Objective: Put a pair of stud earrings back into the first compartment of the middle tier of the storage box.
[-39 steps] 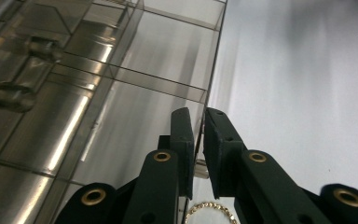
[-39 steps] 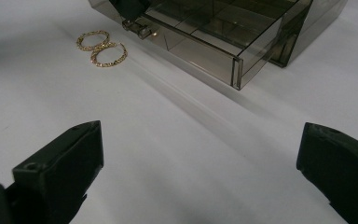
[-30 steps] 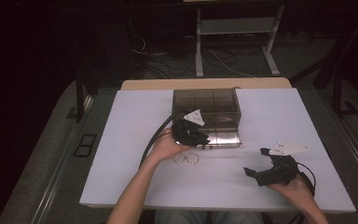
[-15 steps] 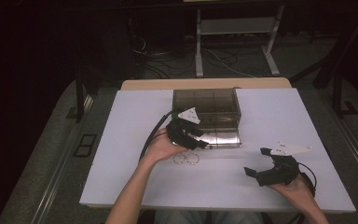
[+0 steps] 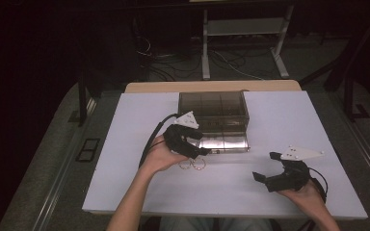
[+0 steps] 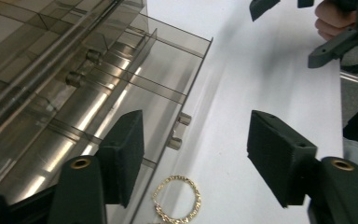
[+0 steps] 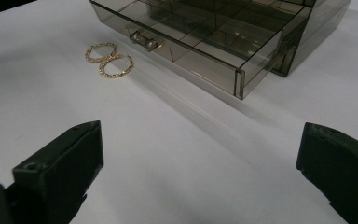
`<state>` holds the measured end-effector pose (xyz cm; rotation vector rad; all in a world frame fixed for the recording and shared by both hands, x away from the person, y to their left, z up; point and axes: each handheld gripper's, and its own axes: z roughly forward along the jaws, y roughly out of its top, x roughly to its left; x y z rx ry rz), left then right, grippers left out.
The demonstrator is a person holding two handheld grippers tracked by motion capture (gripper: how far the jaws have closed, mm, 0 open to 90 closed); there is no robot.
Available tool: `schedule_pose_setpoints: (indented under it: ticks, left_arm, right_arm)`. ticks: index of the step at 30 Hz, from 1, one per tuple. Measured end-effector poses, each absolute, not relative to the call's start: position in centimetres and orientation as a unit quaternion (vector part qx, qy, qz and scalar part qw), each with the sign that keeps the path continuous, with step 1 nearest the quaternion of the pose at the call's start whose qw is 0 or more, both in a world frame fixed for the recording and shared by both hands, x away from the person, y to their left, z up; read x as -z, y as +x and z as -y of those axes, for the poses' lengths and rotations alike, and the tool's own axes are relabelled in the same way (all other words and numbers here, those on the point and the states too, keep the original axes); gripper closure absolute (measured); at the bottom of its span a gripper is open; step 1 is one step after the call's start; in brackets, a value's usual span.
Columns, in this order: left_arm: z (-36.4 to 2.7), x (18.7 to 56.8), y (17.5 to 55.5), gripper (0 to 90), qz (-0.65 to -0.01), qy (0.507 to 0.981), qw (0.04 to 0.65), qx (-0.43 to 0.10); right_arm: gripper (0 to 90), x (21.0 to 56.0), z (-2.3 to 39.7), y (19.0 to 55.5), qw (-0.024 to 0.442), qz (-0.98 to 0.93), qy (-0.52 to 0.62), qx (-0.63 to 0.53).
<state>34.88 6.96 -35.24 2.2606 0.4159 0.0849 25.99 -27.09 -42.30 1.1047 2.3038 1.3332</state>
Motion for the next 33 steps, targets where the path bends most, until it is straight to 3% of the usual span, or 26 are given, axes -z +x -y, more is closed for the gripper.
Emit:
schedule_pose_setpoints:
  ticks: [14,23,33]
  left_arm:
    - [-9.4,35.9,33.0,17.8,-0.199,0.883,0.423,-0.049]
    - [-10.5,37.1,32.1,12.2,-0.221,0.876,0.425,-0.055]
    - [-11.2,38.6,31.5,12.6,-0.228,0.875,0.424,-0.054]
  right_arm:
    - [0.0,42.4,27.2,26.1,0.133,-0.792,0.381,-0.458]
    - [0.0,42.4,27.2,26.1,0.134,-0.791,0.385,-0.457]
    - [0.0,42.4,27.2,26.1,0.134,-0.793,0.383,-0.455]
